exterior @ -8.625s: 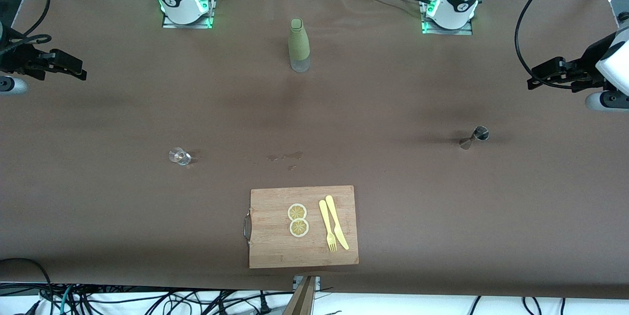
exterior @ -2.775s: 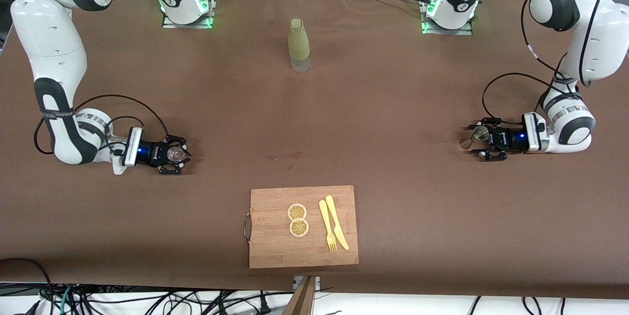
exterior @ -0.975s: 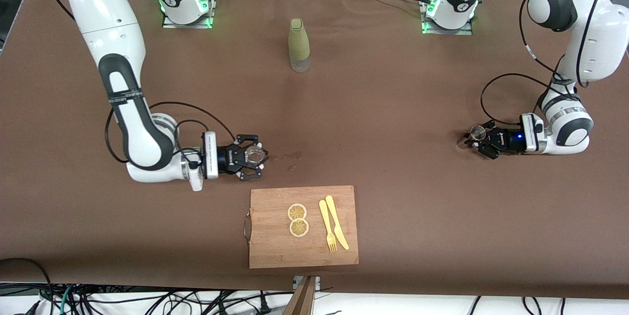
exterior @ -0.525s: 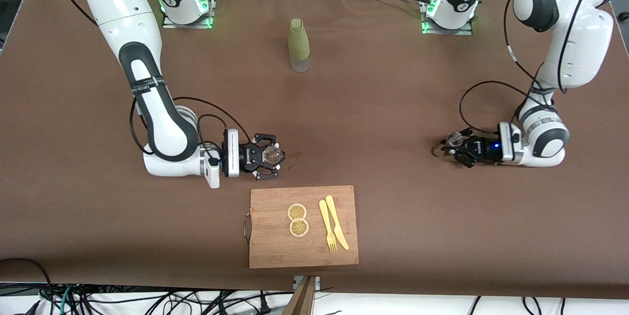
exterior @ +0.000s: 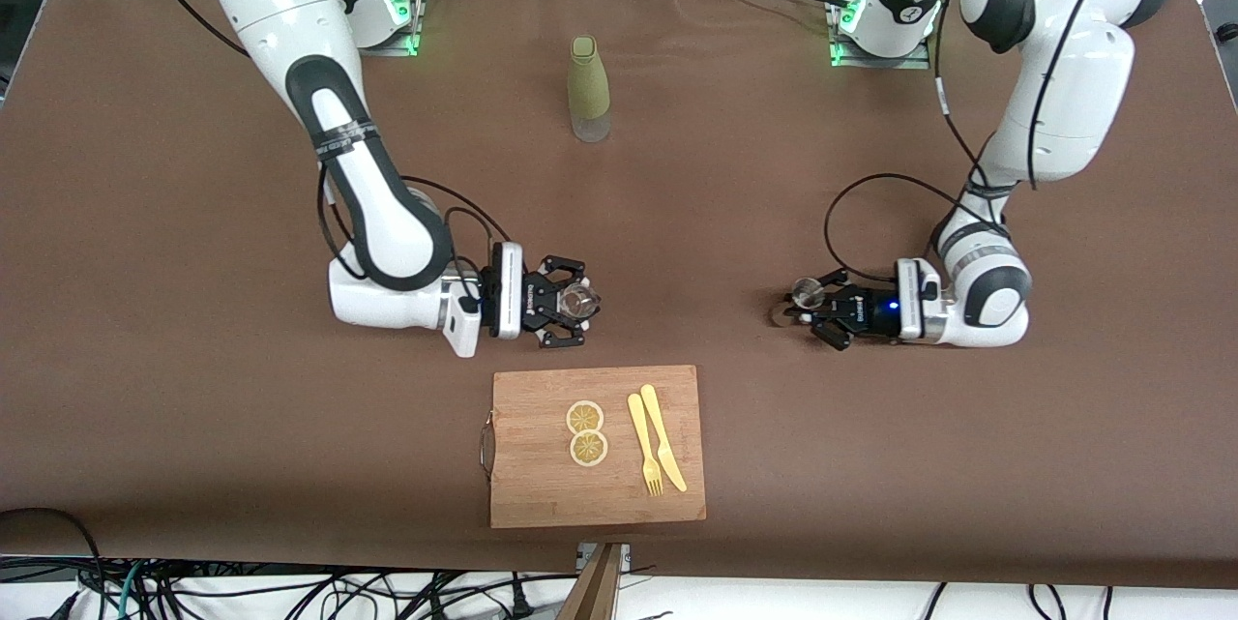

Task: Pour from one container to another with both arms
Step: 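Lift the glass cup with the right gripper while the left gripper brings the jigger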

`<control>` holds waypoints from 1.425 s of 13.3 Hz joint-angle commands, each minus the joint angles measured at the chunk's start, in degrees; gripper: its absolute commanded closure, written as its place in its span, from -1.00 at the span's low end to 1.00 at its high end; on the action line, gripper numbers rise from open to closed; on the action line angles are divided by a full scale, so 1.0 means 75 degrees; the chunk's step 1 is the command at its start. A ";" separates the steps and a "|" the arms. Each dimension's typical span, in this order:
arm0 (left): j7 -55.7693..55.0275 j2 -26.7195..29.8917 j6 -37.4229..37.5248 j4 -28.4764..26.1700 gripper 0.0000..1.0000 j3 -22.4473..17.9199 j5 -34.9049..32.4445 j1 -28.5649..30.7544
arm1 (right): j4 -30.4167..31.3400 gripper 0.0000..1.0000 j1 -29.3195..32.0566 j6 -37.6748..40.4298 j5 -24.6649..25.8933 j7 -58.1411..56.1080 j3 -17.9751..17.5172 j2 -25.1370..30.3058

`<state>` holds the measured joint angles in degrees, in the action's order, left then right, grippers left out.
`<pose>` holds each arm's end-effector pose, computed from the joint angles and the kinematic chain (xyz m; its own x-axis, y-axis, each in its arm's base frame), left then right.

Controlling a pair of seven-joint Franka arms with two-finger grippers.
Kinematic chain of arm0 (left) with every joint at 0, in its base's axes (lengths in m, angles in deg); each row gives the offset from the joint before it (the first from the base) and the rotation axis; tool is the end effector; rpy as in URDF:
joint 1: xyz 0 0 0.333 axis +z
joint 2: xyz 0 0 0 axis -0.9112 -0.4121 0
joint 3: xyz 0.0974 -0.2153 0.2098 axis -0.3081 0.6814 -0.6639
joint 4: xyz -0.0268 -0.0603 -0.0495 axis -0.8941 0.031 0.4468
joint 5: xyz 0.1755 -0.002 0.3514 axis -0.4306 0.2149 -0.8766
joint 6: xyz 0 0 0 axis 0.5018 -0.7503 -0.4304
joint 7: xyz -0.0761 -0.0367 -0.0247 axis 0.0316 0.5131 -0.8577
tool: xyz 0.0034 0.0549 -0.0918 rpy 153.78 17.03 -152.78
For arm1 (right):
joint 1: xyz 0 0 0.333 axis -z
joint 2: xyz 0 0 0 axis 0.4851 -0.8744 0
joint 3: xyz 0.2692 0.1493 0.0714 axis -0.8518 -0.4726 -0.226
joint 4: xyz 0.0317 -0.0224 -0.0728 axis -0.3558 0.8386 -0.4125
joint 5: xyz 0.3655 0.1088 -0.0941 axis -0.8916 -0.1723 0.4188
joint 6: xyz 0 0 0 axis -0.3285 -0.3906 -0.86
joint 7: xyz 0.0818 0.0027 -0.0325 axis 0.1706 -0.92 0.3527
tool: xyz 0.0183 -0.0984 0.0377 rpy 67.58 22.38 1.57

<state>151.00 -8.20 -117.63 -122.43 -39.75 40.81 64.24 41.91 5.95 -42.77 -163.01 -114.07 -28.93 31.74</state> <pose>0.6213 -0.0993 0.0807 -0.0154 0.0130 0.9998 -0.9988 0.0467 -0.0160 0.6408 0.3586 0.2355 0.0987 0.4100 0.9067 0.9941 0.0011 -0.1087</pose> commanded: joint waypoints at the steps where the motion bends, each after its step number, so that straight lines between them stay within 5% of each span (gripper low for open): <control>1: 0.0047 0.0175 -0.0503 -0.0172 1.00 -0.0036 0.0483 -0.0708 | 0.0155 1.00 -0.0461 -0.0656 -0.0059 0.0513 0.0059 0.0319; 9: -0.0328 0.0140 -0.1592 -0.0161 1.00 0.0314 0.1597 -0.1626 | 0.0155 1.00 -0.1540 -0.2403 0.0022 0.1287 0.0106 0.0354; 19: -0.0458 0.0140 -0.2051 -0.0102 1.00 0.0585 0.1679 -0.1860 | 0.0167 1.00 -0.1928 -0.3237 0.1603 0.1722 0.0153 0.0343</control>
<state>145.79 -8.21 -131.08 -122.49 -35.47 51.82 50.94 42.01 -7.86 -66.17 -153.48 -102.43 -28.43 33.11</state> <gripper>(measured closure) 0.797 0.863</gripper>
